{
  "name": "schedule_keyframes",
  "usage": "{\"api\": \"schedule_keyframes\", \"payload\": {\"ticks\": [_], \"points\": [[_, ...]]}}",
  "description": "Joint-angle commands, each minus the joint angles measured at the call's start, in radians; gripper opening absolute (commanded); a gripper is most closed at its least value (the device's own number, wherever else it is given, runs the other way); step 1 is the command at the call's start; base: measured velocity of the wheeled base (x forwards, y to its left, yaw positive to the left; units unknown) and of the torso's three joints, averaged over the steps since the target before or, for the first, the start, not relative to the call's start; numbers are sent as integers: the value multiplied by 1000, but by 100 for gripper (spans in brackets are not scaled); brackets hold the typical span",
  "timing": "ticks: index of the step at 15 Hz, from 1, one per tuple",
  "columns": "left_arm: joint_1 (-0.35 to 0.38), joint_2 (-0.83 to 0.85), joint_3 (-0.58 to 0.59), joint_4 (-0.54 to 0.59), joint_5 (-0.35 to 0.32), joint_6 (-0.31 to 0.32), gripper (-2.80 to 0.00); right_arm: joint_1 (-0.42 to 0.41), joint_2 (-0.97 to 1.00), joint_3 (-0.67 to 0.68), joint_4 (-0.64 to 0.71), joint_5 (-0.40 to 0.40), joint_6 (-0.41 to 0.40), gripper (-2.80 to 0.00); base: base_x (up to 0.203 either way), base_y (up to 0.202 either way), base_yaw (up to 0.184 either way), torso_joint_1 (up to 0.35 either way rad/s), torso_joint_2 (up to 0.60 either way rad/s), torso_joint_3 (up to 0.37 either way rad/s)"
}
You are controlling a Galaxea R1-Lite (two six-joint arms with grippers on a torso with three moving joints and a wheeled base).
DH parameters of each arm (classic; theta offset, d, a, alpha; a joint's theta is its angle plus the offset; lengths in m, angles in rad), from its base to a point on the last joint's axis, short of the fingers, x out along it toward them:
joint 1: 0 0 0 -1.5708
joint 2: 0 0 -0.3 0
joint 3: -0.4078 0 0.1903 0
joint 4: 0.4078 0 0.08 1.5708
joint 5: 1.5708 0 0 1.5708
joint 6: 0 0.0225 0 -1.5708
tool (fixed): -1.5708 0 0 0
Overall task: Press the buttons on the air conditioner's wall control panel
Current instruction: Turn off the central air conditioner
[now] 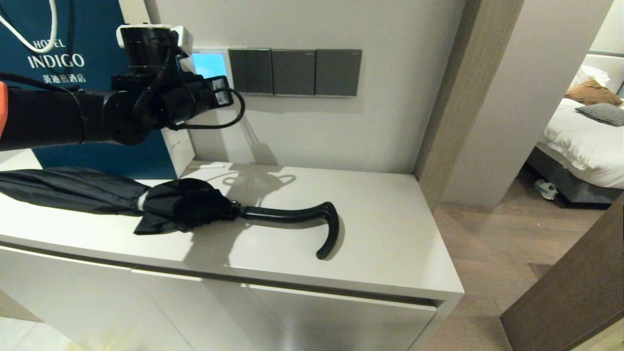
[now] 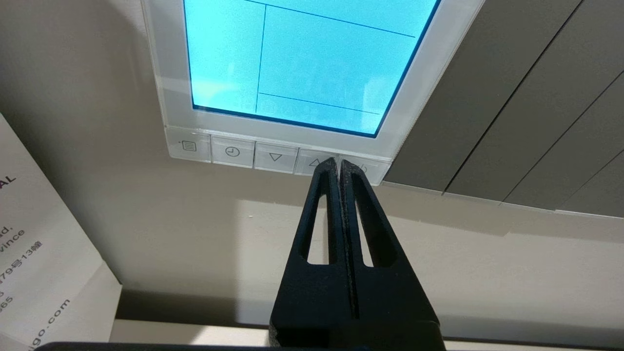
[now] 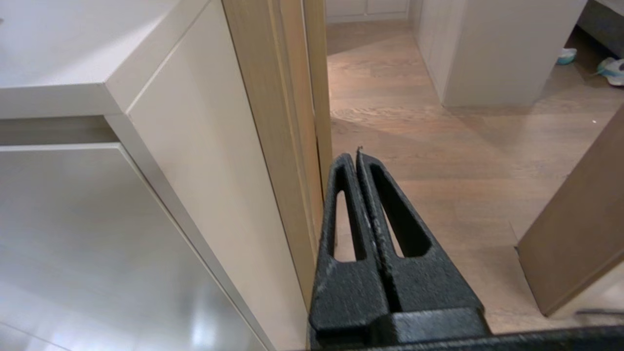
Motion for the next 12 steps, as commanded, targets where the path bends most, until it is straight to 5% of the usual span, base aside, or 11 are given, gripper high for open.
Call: {"api": "schedule_keyframes", "payload": {"ticks": [1, 12], "points": [[0, -4, 22, -9, 2, -3, -280, 0, 1, 0, 0, 0, 0, -280, 0, 0, 0, 0, 0, 0], [0, -8, 26, -11, 3, -3, -280, 0, 1, 0, 0, 0, 0, -280, 0, 0, 0, 0, 0, 0]]}}
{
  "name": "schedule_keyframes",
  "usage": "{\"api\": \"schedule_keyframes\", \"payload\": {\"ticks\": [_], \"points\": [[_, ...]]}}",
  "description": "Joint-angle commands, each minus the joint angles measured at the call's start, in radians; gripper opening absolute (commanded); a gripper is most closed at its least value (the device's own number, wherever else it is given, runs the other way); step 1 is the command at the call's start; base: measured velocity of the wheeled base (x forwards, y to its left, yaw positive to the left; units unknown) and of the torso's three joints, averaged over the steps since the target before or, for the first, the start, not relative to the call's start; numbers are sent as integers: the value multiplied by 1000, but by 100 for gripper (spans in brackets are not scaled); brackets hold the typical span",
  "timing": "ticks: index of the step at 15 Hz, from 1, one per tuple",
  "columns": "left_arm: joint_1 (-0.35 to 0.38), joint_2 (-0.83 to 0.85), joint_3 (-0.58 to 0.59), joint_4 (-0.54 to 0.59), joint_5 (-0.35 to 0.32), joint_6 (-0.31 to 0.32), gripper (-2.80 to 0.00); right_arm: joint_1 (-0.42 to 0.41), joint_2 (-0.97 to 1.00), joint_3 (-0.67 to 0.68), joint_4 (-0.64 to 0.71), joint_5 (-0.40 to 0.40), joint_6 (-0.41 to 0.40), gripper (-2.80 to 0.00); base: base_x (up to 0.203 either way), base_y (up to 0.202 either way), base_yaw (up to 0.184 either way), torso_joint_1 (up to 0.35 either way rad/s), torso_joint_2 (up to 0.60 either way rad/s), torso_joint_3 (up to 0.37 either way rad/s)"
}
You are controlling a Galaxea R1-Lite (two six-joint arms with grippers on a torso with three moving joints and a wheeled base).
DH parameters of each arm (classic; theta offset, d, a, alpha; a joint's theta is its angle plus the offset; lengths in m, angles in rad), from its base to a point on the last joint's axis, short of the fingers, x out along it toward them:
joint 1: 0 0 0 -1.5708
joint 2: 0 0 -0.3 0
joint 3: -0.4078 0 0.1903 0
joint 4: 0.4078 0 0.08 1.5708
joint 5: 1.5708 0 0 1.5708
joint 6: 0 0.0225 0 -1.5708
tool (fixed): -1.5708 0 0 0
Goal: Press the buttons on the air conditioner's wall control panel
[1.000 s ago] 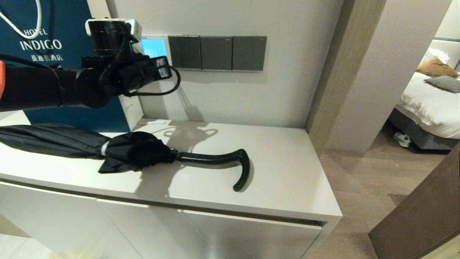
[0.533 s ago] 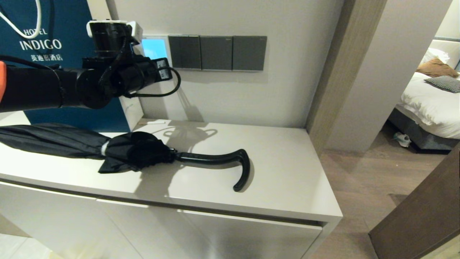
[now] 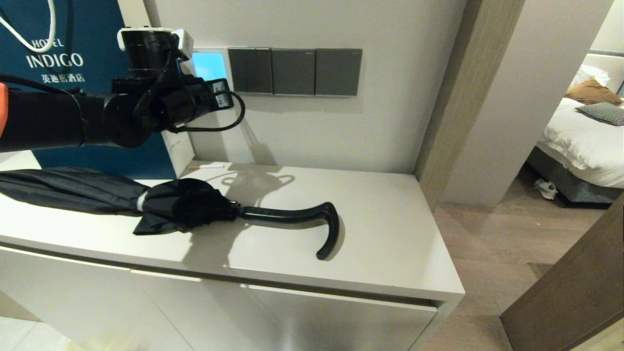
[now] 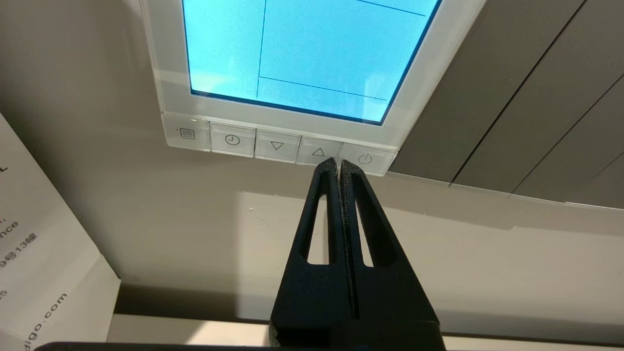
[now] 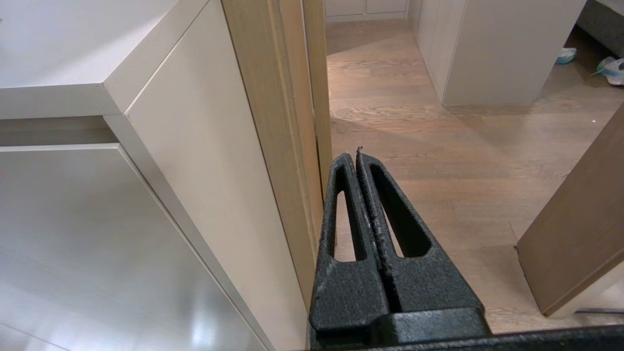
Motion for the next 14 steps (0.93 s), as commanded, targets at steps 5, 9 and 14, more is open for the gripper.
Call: {"api": "schedule_keyframes", "payload": {"ticks": [5, 9, 14], "points": [[-2, 0, 2, -6, 1, -1, -280, 0, 1, 0, 0, 0, 0, -280, 0, 0, 0, 0, 0, 0], [-51, -286, 322, -94, -1, 4, -280, 0, 1, 0, 0, 0, 0, -280, 0, 0, 0, 0, 0, 0], [-107, -626, 687, -194, -2, 9, -280, 0, 1, 0, 0, 0, 0, -280, 0, 0, 0, 0, 0, 0]]}}
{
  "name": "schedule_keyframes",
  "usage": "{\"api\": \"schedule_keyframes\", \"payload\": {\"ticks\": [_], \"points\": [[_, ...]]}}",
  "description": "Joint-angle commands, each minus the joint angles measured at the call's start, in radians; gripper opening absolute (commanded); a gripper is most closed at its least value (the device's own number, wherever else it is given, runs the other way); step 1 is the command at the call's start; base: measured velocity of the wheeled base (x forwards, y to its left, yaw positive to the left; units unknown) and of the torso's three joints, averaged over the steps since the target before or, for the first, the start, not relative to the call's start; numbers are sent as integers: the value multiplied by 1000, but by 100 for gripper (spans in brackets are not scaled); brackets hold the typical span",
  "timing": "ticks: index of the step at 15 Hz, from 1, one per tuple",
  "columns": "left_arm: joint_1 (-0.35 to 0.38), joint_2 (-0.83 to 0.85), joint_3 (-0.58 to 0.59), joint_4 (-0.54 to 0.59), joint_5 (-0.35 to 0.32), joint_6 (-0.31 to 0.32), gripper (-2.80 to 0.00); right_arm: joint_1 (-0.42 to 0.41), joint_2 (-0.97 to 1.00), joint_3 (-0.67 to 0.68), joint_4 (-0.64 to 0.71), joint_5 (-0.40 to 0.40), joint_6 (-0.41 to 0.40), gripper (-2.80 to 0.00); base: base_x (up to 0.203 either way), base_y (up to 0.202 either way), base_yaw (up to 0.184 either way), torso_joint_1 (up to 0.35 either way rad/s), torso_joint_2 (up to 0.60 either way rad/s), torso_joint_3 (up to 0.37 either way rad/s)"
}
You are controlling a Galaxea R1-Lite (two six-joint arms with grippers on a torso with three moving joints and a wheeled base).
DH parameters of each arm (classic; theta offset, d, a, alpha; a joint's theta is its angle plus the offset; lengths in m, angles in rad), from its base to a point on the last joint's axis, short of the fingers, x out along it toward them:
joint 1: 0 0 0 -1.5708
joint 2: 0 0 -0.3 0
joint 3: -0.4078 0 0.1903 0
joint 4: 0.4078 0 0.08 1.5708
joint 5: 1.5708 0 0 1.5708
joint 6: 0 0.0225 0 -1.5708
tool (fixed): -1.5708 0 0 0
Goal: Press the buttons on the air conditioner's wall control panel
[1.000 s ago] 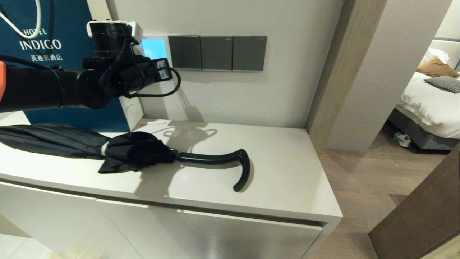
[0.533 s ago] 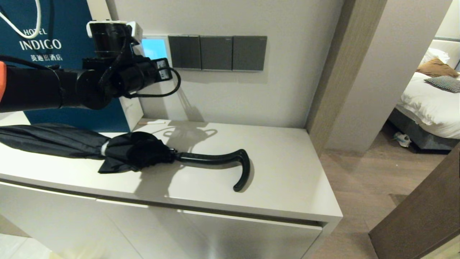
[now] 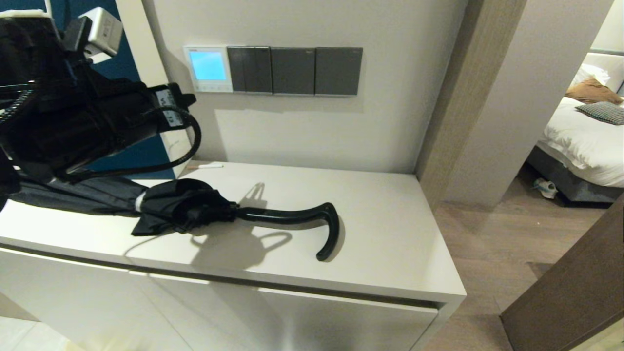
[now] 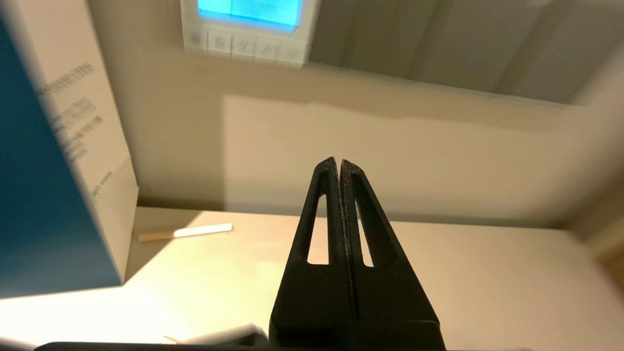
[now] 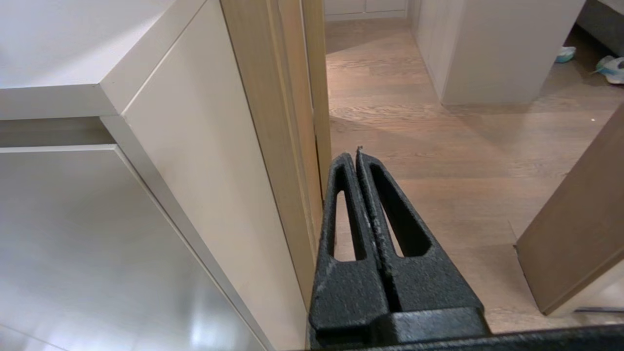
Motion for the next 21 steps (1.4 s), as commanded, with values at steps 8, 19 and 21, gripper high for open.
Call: {"api": "schedule_keyframes", "payload": {"ticks": [8, 19, 21], "points": [[-9, -99, 39, -3, 1, -1, -280, 0, 1, 0, 0, 0, 0, -280, 0, 0, 0, 0, 0, 0], [139, -988, 644, 316, 98, 93, -280, 0, 1, 2, 0, 0, 0, -280, 0, 0, 0, 0, 0, 0], [166, -1056, 728, 389, 168, 124, -280, 0, 1, 2, 0, 0, 0, -280, 0, 0, 0, 0, 0, 0]]}}
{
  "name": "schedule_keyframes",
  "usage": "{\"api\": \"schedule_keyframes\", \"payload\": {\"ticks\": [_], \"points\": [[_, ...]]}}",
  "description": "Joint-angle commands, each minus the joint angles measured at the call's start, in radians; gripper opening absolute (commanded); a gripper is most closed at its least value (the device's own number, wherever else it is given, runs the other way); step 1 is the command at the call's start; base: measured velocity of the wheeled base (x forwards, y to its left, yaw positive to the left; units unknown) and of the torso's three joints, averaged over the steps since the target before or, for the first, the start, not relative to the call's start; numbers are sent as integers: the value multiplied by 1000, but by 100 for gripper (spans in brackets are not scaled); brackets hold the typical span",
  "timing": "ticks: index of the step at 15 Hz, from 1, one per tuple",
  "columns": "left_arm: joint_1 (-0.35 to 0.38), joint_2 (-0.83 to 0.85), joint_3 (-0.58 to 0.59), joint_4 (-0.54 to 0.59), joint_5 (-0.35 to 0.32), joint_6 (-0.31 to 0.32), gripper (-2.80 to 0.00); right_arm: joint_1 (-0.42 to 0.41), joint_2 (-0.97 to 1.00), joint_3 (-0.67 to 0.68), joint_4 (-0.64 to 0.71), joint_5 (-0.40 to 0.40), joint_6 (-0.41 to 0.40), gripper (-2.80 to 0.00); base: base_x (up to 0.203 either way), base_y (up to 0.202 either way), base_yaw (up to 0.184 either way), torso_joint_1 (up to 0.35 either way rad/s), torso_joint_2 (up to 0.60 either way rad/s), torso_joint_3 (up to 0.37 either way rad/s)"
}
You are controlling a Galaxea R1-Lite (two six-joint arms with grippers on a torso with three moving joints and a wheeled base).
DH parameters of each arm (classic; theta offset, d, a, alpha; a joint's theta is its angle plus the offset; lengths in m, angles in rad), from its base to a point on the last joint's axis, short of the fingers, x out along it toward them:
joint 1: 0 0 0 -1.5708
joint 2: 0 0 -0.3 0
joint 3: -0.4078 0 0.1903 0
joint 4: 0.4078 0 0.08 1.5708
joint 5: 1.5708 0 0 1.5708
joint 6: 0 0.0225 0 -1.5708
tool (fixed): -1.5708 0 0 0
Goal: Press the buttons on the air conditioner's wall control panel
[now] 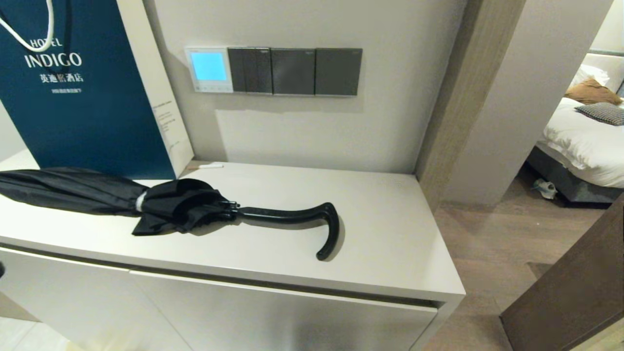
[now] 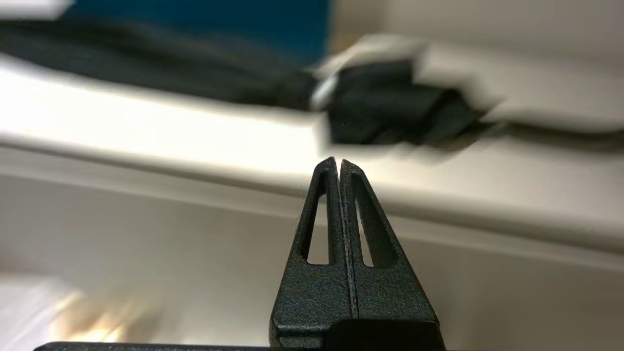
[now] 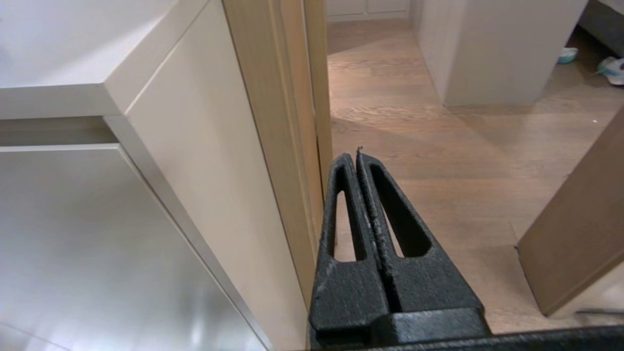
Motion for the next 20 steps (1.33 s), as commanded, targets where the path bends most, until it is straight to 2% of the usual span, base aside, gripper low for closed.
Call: {"api": "schedule_keyframes", "payload": {"ticks": [1, 2, 3, 4, 5, 10, 11, 14, 15, 20], "points": [[15, -129, 45, 12, 16, 4, -280, 0, 1, 2, 0, 0, 0, -280, 0, 0, 0, 0, 0, 0], [15, -129, 45, 13, 17, 4, -280, 0, 1, 1, 0, 0, 0, -280, 0, 0, 0, 0, 0, 0], [39, -148, 71, 13, 69, 4, -280, 0, 1, 0, 0, 0, 0, -280, 0, 0, 0, 0, 0, 0], [76, -177, 117, 14, 196, 5, -280, 0, 1, 0, 0, 0, 0, -280, 0, 0, 0, 0, 0, 0], [105, -201, 150, 15, 267, 5, -280, 0, 1, 0, 0, 0, 0, -280, 0, 0, 0, 0, 0, 0], [108, -204, 154, 15, 274, 5, -280, 0, 1, 0, 0, 0, 0, -280, 0, 0, 0, 0, 0, 0], [122, -214, 167, 9, 256, 16, -280, 0, 1, 0, 0, 0, 0, -280, 0, 0, 0, 0, 0, 0], [261, -290, 364, -15, 172, 64, -280, 0, 1, 0, 0, 0, 0, -280, 0, 0, 0, 0, 0, 0], [276, -302, 379, -21, 153, 76, -280, 0, 1, 0, 0, 0, 0, -280, 0, 0, 0, 0, 0, 0], [276, -302, 379, -21, 153, 76, -280, 0, 1, 0, 0, 0, 0, -280, 0, 0, 0, 0, 0, 0]]}}
